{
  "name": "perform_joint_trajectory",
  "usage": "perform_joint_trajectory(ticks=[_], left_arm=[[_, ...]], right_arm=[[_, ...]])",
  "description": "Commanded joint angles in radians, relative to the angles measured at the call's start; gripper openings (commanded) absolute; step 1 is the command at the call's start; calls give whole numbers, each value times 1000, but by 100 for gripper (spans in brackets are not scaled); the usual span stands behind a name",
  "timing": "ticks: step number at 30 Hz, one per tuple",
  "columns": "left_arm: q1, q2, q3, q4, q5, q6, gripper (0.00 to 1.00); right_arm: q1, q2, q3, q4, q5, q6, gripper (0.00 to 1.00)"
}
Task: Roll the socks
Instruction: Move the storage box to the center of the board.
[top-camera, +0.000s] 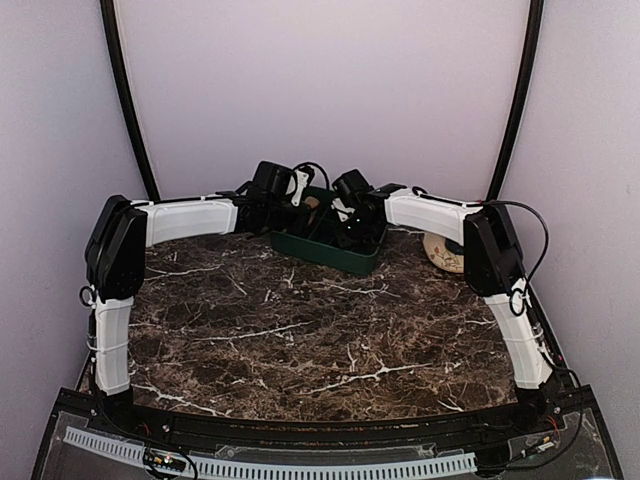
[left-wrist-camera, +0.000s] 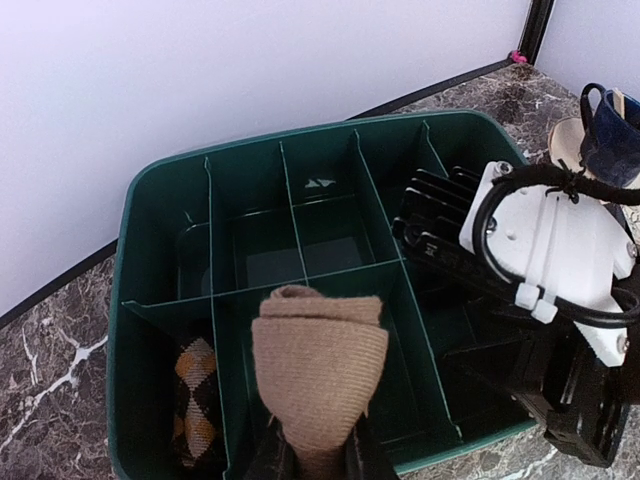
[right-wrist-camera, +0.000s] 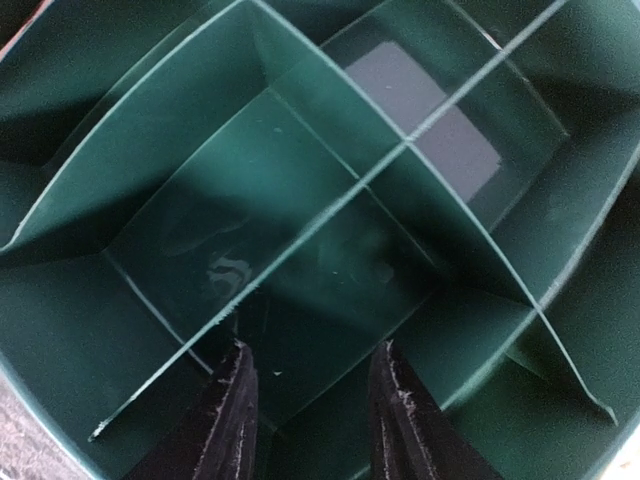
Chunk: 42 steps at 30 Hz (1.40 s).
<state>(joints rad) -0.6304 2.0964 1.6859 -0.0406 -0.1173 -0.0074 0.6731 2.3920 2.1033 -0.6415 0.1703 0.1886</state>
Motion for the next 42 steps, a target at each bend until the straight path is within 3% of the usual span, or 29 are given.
perform_joint_trajectory(ticks=[1, 14, 25, 36, 42], left_arm=[[8, -11, 20, -13, -23, 6, 0], [9, -26, -7, -61, -17, 15, 0], [-14, -110, -180, -10, 92, 82, 0], [-84, -156, -244, -4, 81, 156, 0], [-108, -127, -241, -22, 0, 156, 0]], right_arm=[[22, -6, -56, -72, -109, -14, 35], [104, -147, -272, -31, -147, 19, 34], [189, -334, -524, 85, -134, 125, 34], [201, -460, -602, 143, -22, 164, 35], [203, -527, -618, 160, 12, 168, 36]])
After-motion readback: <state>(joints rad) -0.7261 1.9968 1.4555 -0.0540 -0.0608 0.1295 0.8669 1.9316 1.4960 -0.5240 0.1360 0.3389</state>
